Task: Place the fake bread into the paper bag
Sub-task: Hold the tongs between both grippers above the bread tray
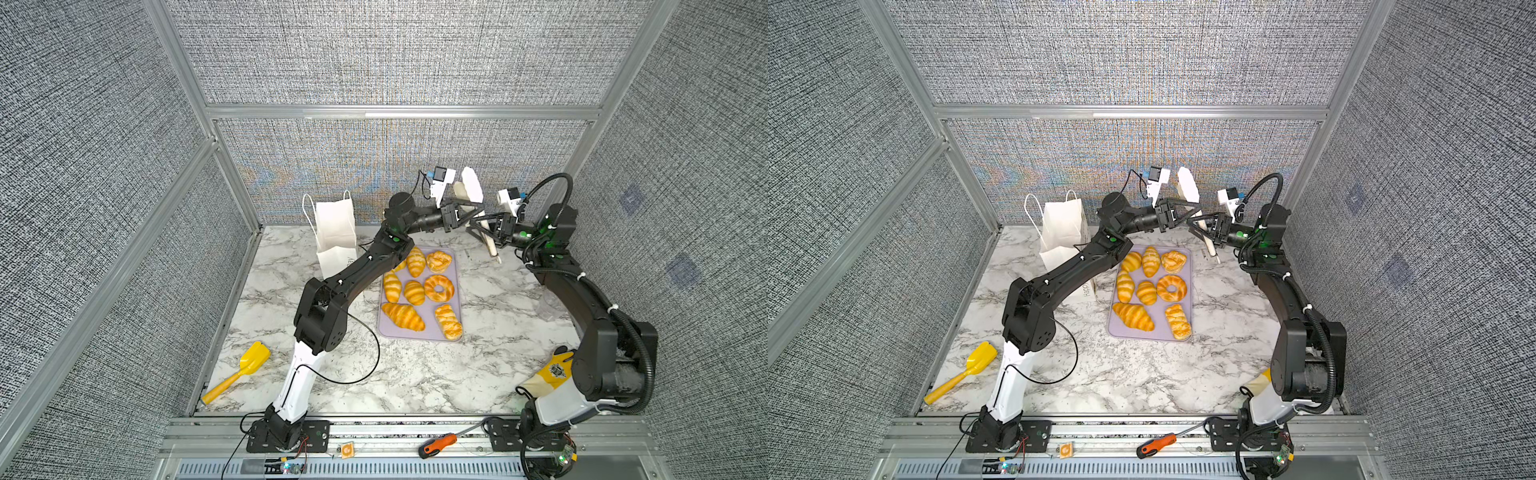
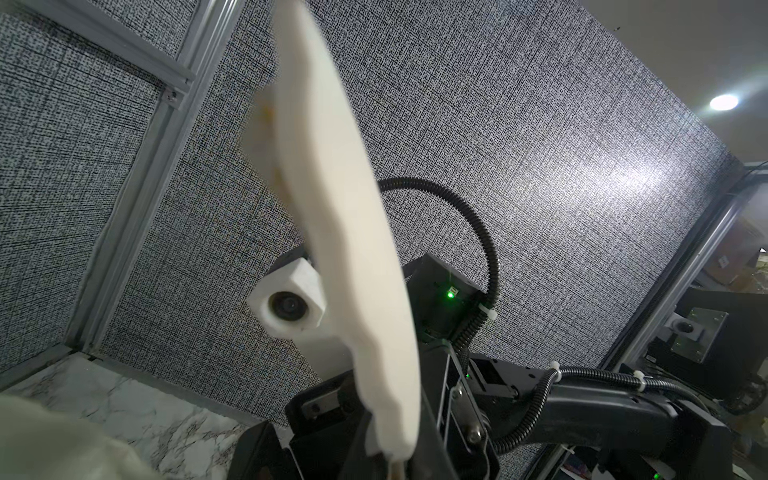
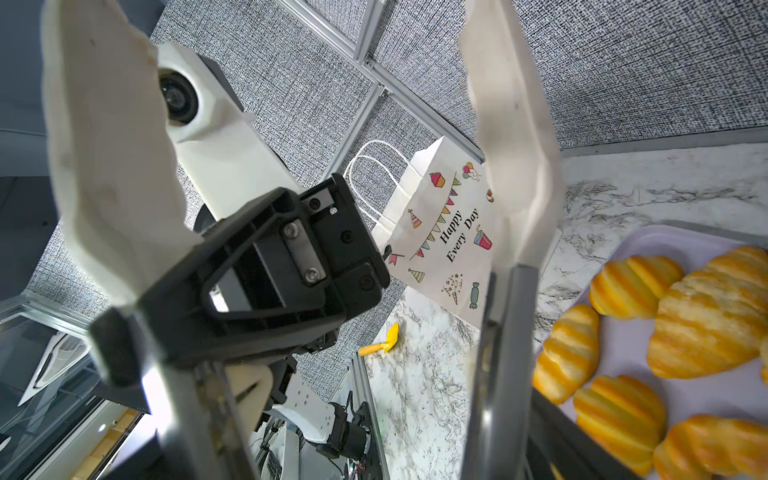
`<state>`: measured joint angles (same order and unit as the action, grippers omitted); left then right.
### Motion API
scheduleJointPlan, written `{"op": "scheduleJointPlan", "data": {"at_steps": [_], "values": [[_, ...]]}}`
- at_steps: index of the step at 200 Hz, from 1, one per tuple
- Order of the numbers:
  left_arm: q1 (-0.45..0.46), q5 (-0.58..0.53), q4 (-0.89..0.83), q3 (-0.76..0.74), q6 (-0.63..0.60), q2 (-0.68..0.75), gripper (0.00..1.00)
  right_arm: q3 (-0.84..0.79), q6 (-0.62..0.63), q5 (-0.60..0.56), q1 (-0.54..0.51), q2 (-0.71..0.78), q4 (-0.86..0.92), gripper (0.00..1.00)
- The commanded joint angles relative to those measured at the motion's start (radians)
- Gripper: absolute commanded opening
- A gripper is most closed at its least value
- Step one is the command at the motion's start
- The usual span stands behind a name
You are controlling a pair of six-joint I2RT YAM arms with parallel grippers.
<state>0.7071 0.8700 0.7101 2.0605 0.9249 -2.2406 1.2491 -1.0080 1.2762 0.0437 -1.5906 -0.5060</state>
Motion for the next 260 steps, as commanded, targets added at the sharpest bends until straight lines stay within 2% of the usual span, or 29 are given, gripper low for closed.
{"op": "scheduleJointPlan", "data": {"at_steps": [1, 12, 48, 95, 140, 189, 226, 260], "values": [[0.012, 0.082, 0.068, -0.006, 0.046, 0.007, 0.02, 0.016, -0.023, -0.054, 0.004, 0.008, -0.057, 0.95], [0.015, 0.084, 0.078, -0.009, 0.056, 0.005, 0.02, 0.019, 0.010, -0.057, 0.005, 0.006, -0.055, 0.95], [0.022, 0.086, 0.131, -0.044, 0.087, 0.009, 0.02, 0.034, 0.009, -0.063, 0.005, -0.001, -0.057, 0.93], [0.025, 0.090, 0.188, -0.023, 0.119, -0.019, 0.02, 0.036, -0.053, -0.048, 0.000, -0.009, -0.102, 0.87], [0.025, 0.104, 0.157, 0.071, 0.112, -0.061, 0.02, 0.005, -0.076, -0.017, -0.001, -0.009, -0.106, 0.90], [0.032, 0.128, 0.181, 0.055, 0.140, -0.063, 0.02, 0.025, -0.078, -0.021, -0.002, -0.018, -0.112, 0.88], [0.032, 0.124, 0.207, 0.032, 0.152, -0.056, 0.02, 0.029, -0.075, -0.020, -0.002, -0.021, -0.114, 0.85], [0.031, 0.125, 0.259, 0.039, 0.196, -0.073, 0.03, 0.032, -0.075, -0.019, 0.001, -0.026, -0.108, 0.75]]}}
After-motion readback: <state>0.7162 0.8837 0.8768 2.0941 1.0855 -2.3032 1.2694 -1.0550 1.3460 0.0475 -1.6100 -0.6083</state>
